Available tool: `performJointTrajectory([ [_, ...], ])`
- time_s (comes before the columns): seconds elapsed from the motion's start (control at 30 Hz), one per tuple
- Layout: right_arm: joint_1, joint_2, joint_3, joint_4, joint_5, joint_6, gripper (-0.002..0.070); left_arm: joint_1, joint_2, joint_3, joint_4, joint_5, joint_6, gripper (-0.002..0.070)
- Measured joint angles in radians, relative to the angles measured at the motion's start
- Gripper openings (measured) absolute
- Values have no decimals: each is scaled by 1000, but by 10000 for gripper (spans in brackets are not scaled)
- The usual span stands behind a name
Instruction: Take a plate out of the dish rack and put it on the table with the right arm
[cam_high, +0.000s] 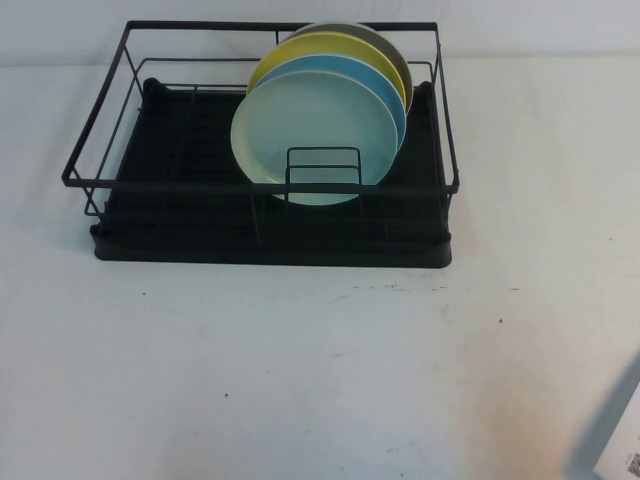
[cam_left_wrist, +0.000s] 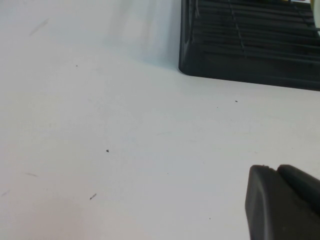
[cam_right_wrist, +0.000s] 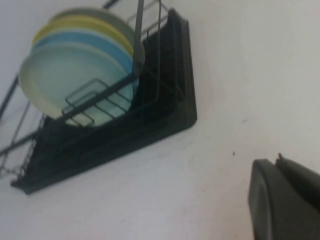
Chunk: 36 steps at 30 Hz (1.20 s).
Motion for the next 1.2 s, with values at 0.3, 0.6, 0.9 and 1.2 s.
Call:
performJointTrajectory([
  [0.3,0,456,-324,-24,184,-236,-18,0,0,0,0,0,0,-4],
  [0.6,2,807,-651,-26,281,-338,-18,0,0,0,0,0,0,-4],
  [0.9,127,1134,-986,-78,322,-363,-18,0,0,0,0,0,0,-4],
  [1.2,240,1392,-1302,-208,401,-387,-18,0,0,0,0,0,0,-4],
])
